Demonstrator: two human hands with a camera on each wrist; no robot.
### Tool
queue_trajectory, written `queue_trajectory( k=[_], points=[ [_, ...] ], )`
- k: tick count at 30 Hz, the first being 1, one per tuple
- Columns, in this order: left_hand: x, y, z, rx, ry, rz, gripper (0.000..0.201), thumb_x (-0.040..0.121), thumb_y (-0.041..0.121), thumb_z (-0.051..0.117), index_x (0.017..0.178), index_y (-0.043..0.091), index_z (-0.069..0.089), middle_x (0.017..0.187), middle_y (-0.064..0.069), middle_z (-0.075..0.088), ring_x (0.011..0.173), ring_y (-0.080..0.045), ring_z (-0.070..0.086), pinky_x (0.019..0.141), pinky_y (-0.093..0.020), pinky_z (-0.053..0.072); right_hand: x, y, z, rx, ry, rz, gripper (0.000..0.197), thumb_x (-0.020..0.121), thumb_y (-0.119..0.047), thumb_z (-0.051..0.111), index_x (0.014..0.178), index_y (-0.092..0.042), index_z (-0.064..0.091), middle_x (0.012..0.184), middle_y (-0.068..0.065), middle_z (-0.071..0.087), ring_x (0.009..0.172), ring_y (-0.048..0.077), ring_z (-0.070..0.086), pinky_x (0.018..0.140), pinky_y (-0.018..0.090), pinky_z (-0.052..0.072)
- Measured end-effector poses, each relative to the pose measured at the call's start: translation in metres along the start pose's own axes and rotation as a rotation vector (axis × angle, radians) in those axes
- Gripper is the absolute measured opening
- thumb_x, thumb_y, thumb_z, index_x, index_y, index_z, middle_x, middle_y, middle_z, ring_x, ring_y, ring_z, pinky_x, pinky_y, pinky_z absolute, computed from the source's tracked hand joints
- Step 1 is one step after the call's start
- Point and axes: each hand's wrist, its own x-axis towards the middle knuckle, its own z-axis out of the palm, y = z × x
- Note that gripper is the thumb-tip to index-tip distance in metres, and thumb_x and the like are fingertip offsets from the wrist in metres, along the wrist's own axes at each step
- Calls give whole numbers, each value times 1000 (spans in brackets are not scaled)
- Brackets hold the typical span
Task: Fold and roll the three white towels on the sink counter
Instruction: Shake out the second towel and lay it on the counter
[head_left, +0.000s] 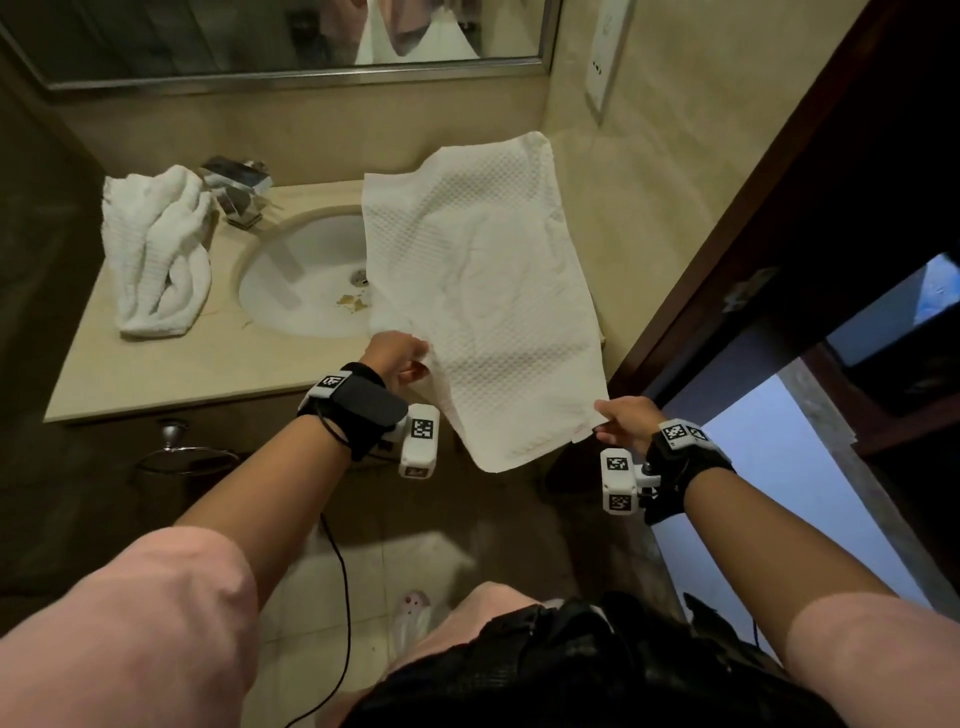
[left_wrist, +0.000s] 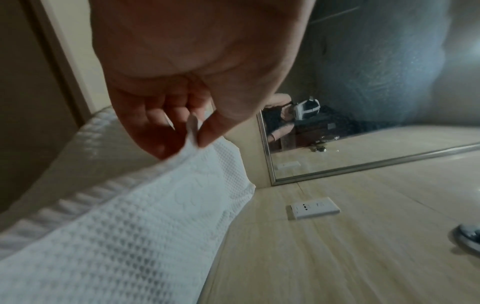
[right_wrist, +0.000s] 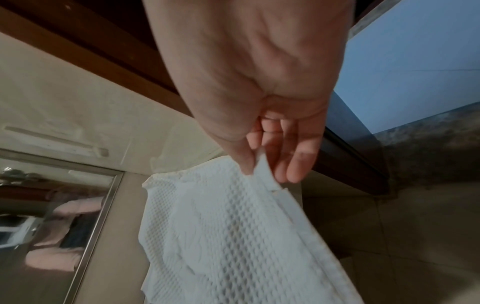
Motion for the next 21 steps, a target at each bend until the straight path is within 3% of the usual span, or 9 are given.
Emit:
queue_trajectory(
  k=[2,5,7,10,12,14,15,18,21],
  points=[
    [4,-4,-6,-58,84,-14,16,90,-3,41,79,7,47,82,-8,49,67,-19,49,57,-28,47,3,6,-5,-22,-6,76,14,96,-10,55,100,3,54,80,13,57,61,19,53,37,23,48],
    [6,-21,-32,-121,185,-47,22,86,2,34,67,12,38,75,-11,46,67,-22,48,62,-30,42,5,21,-11,-63,27,138,11,98,-4,48,99,6,51,72,14,52,59,24,50,51,36,43],
    [6,-41,-56,-189,265,-79,26,92,8,34,67,15,36,75,-11,44,66,-21,46,64,-30,46,3,30,-13,-74,39,152,20,99,-3,43,113,10,50,81,15,54,64,25,50,53,35,40],
    [10,-77,-94,-163,332,-103,28,97,18,32,70,20,37,79,-5,47,62,-14,43,50,-18,49,-1,38,-11,6,45,146,32,100,-3,40,127,13,46,101,18,56,87,32,55,53,34,38],
    [18,-96,-112,-131,346,-138,22,94,24,36,72,23,42,99,-12,57,66,-14,49,74,-26,53,0,40,-9,87,64,134,22,100,-4,42,110,11,55,120,21,57,96,33,57,51,35,43],
    [16,-101,-118,-116,391,-137,22,95,24,39,73,22,45,108,-14,55,72,-17,56,80,-30,51,-1,42,-6,170,54,115,19,100,-7,44,91,5,57,124,22,58,81,29,59,42,31,50],
    [16,-102,-119,-133,412,-141,22,96,21,42,75,18,48,110,-16,56,80,-23,61,81,-30,51,-1,43,-5,215,42,95,20,100,-7,45,97,7,59,119,22,60,75,25,58,39,24,50],
    [11,-94,-112,-78,404,-86,15,91,13,57,78,8,63,94,-13,68,87,-29,63,86,-37,50,-4,44,-4,343,2,2,30,99,-7,47,123,10,53,125,22,58,96,28,62,71,24,55],
    [-5,-80,-89,-237,277,22,4,90,13,63,88,11,66,91,-5,69,84,-18,61,73,-28,53,-9,42,-2,360,-27,-81,15,96,-10,53,101,2,62,124,20,59,92,23,63,78,27,54]
  ],
)
